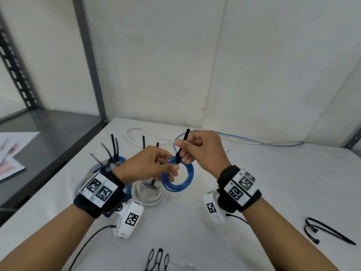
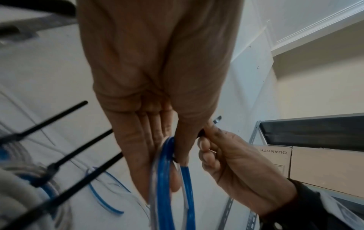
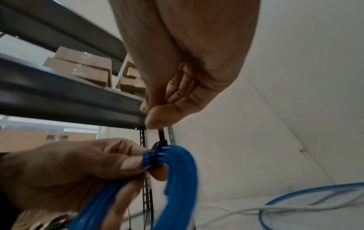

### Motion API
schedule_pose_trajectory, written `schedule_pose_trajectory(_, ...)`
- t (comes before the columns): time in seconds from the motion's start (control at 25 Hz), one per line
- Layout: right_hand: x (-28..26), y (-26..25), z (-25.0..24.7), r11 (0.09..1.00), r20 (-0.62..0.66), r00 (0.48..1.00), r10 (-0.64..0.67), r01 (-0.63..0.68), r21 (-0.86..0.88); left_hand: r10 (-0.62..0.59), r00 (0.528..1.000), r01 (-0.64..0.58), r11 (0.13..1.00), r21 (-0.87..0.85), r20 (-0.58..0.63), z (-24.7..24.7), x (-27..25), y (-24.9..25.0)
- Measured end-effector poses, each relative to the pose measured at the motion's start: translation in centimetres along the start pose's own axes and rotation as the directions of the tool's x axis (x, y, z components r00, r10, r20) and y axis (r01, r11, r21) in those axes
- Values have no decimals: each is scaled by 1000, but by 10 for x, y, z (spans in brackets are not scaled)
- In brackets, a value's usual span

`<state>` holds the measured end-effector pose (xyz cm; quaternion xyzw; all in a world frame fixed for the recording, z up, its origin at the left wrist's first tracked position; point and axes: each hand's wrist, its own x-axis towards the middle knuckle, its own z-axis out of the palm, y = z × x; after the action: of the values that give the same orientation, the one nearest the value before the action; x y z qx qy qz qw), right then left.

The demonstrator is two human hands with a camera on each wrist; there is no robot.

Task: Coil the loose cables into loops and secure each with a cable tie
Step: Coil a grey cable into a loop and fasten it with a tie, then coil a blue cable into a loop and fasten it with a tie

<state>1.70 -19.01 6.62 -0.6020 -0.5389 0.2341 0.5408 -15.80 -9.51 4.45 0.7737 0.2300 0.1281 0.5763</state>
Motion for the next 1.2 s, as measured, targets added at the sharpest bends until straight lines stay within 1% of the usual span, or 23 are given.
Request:
schedule_pose_trajectory(0.04,0,1,5,999,24,1000,-3,4,-47,-14,1000,15,1000,17,-19,-6,-7,-4)
schedule_pose_trajectory(0.12,2,7,10,977,67,998,5,9,-214,-39,999,40,998,44,-33,-20,-20,-9)
schedule_pose_trajectory(0.16,3,12,11,951,102,994,40,-7,-310,-54,998,56,998,40,-38,-27,-25,-11)
schedule_pose_trajectory(0.2,4,17,13,927,157,982,106,-41,-373,-73,996,75,997,34,-47,-33,-30,-12)
schedule_pose_trajectory(0.24,5,20,16,919,226,956,186,-88,-383,-86,995,88,996,29,-57,-39,-34,-13)
schedule_pose_trajectory(0.28,6,24,21,927,298,922,247,-136,-350,-94,993,96,995,26,-64,-42,-37,-12)
schedule_pose_trajectory(0.32,6,24,26,939,356,893,275,-170,-298,-98,992,100,995,24,-77,-44,-40,-10)
schedule_pose_trajectory(0.36,7,24,30,952,380,884,271,-189,-241,-92,991,94,995,23,-97,-46,-41,-6)
schedule_pose_trajectory(0.44,11,18,38,969,373,895,244,-206,-139,-68,980,75,997,34,-188,-53,-46,4)
schedule_pose_trajectory(0.52,13,13,41,967,343,904,254,-250,-56,-26,957,71,987,147,-291,-62,-49,10)
schedule_pose_trajectory(0.56,13,13,43,959,332,902,276,-280,-38,-11,949,89,968,235,-315,-65,-48,10)
schedule_pose_trajectory(0.6,12,14,46,949,327,893,308,-311,-46,-14,948,123,937,326,-317,-66,-47,8)
schedule_pose_trajectory(0.64,10,17,50,936,330,878,347,-344,-70,-33,951,171,885,434,-308,-64,-45,5)
schedule_pose_trajectory(0.68,6,20,54,922,334,860,385,-377,-93,-50,952,221,794,566,-302,-61,-41,1)
schedule_pose_trajectory(0.76,-1,30,63,889,349,821,452,-445,-106,-85,955,284,553,784,-285,-53,-31,-6)
schedule_pose_trajectory(0.8,-4,35,68,872,355,801,481,-481,-97,-116,956,292,466,835,-269,-51,-26,-9)
schedule_pose_trajectory(0.84,-8,39,73,856,359,787,502,-512,-75,-155,957,289,419,861,-246,-50,-22,-14)
schedule_pose_trajectory(0.88,-10,42,77,847,357,782,510,-529,-52,-194,954,290,397,871,-229,-50,-19,-18)
schedule_pose_trajectory(0.96,-14,46,83,849,351,793,497,-529,-6,-226,945,309,388,868,-236,-53,-17,-23)
schedule_pose_trajectory(1.0,-14,46,84,853,355,800,483,-521,14,-199,947,312,394,865,-251,-54,-18,-24)
schedule_pose_trajectory(1.08,-14,45,81,875,369,815,446,-485,14,-105,949,314,415,854,-298,-58,-18,-22)
schedule_pose_trajectory(1.12,-12,44,78,889,375,823,427,-459,-4,-60,943,318,443,838,-326,-59,-18,-18)
schedule_pose_trajectory(1.2,-7,41,69,908,352,844,404,-416,-44,19,923,313,547,776,-385,-63,-16,-6)
